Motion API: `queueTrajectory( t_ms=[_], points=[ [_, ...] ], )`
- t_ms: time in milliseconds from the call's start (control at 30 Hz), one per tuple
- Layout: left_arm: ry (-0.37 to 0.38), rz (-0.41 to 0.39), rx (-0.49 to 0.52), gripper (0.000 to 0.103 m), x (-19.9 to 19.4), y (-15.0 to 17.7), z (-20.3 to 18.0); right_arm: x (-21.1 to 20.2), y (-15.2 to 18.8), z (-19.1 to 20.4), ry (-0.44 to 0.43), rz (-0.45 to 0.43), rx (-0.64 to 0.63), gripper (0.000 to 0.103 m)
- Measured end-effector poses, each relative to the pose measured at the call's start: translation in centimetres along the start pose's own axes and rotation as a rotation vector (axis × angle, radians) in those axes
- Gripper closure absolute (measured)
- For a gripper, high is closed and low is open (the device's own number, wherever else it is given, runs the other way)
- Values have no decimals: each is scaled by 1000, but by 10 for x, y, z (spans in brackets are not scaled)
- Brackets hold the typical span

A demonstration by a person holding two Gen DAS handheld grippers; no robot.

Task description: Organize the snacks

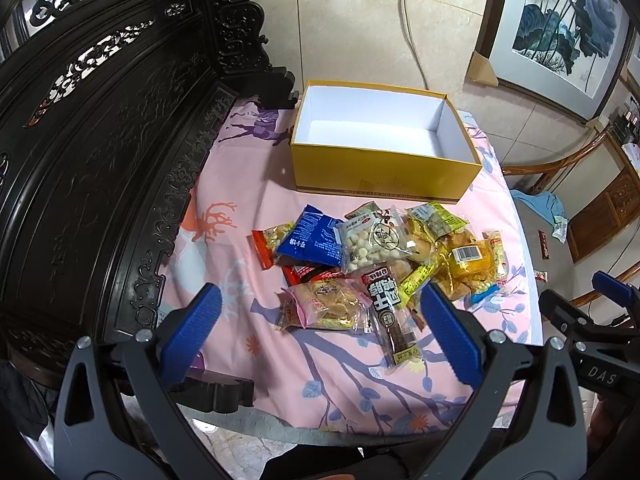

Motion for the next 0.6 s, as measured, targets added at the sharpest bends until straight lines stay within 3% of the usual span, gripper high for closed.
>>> queueTrajectory(
  t_ms=[400,600],
  points=[
    [14,-2,-1,2,5,-2,-3,4,0,-4,-12,4,-1,1],
    [66,-39,-77,2,22,-1,3,23,1,-19,-35,-44,-45,1]
  ],
)
Point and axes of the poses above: each gripper's, at about its wrist camera, not at the fingertips, and x roughly the way its jaws point, z to its left, y to its underside, the point moved 10 cm from there along x, roughly the way its jaws point, and after that the axes turned 9 degrees about -y, right-handed, at the moved point
